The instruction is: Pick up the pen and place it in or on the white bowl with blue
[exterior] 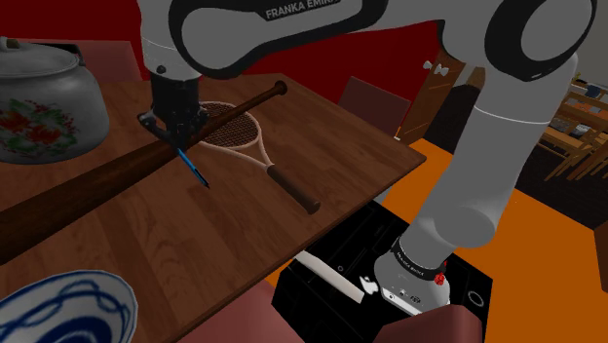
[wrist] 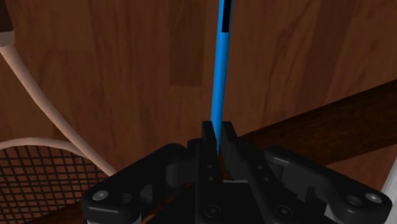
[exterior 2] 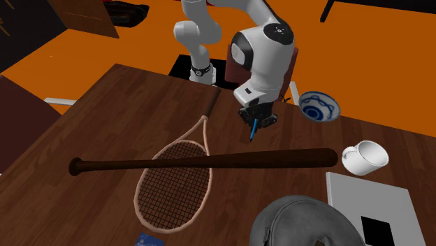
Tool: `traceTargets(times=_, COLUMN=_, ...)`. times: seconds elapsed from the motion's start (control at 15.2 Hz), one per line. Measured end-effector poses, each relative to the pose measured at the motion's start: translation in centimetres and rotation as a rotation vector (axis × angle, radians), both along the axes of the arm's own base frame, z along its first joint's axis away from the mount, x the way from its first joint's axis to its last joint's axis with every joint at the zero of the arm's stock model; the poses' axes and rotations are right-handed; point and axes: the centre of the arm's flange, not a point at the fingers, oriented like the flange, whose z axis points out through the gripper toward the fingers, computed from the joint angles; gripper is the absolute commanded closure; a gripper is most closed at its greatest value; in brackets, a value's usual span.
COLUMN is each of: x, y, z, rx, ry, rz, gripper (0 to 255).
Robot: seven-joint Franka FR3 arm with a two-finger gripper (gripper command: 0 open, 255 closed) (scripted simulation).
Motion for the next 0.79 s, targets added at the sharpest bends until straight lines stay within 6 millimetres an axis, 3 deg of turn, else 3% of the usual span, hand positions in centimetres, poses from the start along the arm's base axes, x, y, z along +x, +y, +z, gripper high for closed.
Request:
traceTargets(times=0.46, x=0.0, y=-0.1, z=3.7, rx=0.000, ry=0.000, rz=0.000, gripper=255)
traceTargets(times=0.79, x=-2.6, y=4.2, z=4.4, rx=0.000, ry=0.000, rz=0.002, gripper=255)
